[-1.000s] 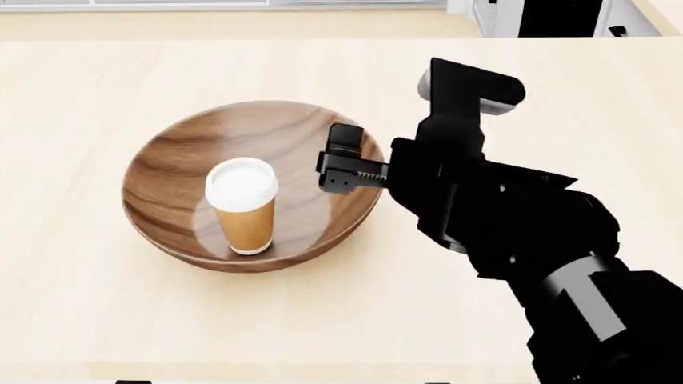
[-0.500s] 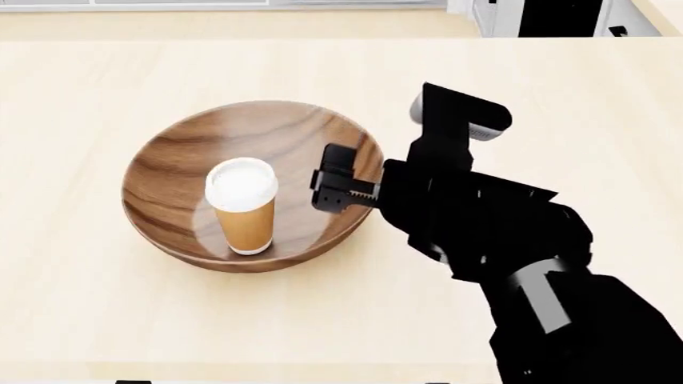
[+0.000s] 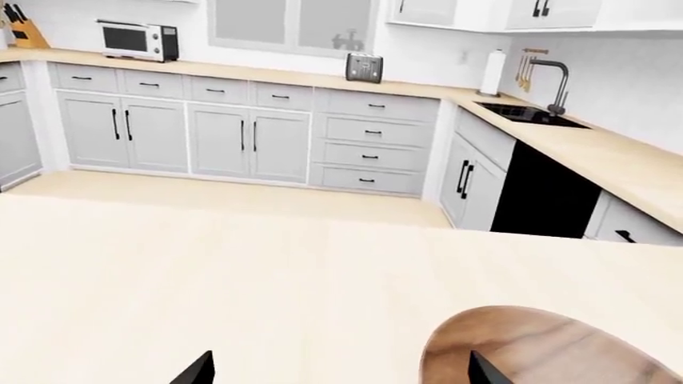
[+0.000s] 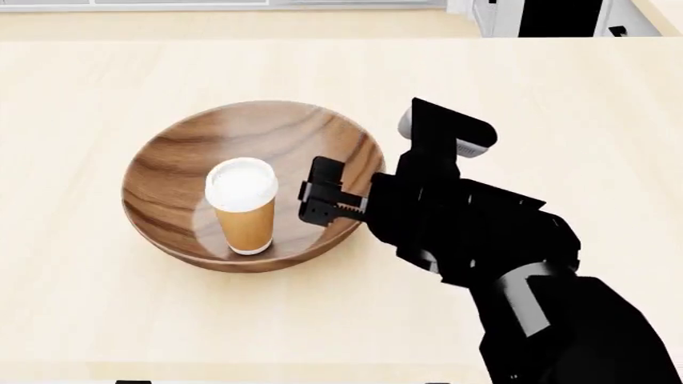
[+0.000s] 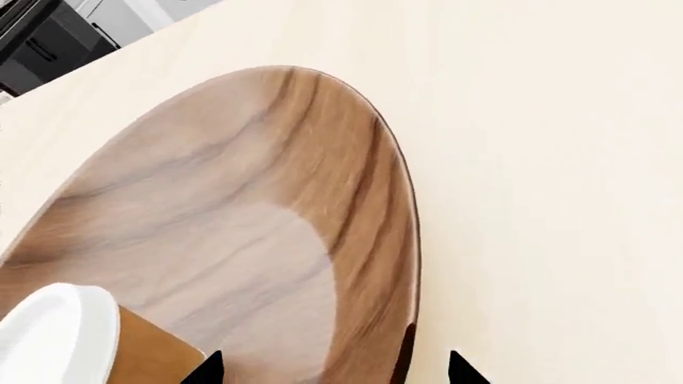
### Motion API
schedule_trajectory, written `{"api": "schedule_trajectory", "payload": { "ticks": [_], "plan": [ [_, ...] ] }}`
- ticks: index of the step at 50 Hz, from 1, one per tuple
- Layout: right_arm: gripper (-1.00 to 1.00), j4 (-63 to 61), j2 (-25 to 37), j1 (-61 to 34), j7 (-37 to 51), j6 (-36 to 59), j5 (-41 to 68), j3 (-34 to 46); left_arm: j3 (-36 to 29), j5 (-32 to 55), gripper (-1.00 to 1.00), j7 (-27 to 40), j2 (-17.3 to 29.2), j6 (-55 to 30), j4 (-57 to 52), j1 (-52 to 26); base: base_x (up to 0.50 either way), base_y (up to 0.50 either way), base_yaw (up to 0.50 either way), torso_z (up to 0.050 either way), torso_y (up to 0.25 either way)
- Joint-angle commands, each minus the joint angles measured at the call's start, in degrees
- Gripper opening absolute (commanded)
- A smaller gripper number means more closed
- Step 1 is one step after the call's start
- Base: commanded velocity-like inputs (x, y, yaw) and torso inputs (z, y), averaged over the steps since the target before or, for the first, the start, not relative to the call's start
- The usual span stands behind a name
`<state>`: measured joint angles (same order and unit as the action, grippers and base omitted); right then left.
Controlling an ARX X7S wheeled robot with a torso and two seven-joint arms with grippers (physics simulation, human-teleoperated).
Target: Place the cup inside the bowl on the dining table and move the bowl to any counter.
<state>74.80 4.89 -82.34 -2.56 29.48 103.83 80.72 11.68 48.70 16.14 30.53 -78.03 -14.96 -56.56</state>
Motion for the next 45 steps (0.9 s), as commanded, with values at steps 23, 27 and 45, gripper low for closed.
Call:
{"api": "schedule_trajectory", "payload": {
  "ticks": [23, 27, 45],
  "plan": [
    [-1.00, 0.2, 0.4, -2.1, 1.3, -4.2, 24.8, 18.7, -2.9, -0.6, 1.00, 2.6, -3.6, 2.5, 1.4, -0.4, 0.00, 0.00, 0.00, 0.000, 0.000],
    [-1.00, 0.1, 1.2, -2.8, 1.5, -5.4, 29.6, 21.5, -2.9, -0.5, 1.00, 2.8, -3.6, 2.5, 1.4, -0.4, 0.00, 0.00, 0.00, 0.000, 0.000],
    [-1.00, 0.1, 3.6, -5.1, 0.8, -8.1, 43.3, 31.0, -3.2, 0.1, 1.00, 2.6, -3.4, 3.1, 1.6, -0.3, 0.00, 0.00, 0.00, 0.000, 0.001]
  ]
}}
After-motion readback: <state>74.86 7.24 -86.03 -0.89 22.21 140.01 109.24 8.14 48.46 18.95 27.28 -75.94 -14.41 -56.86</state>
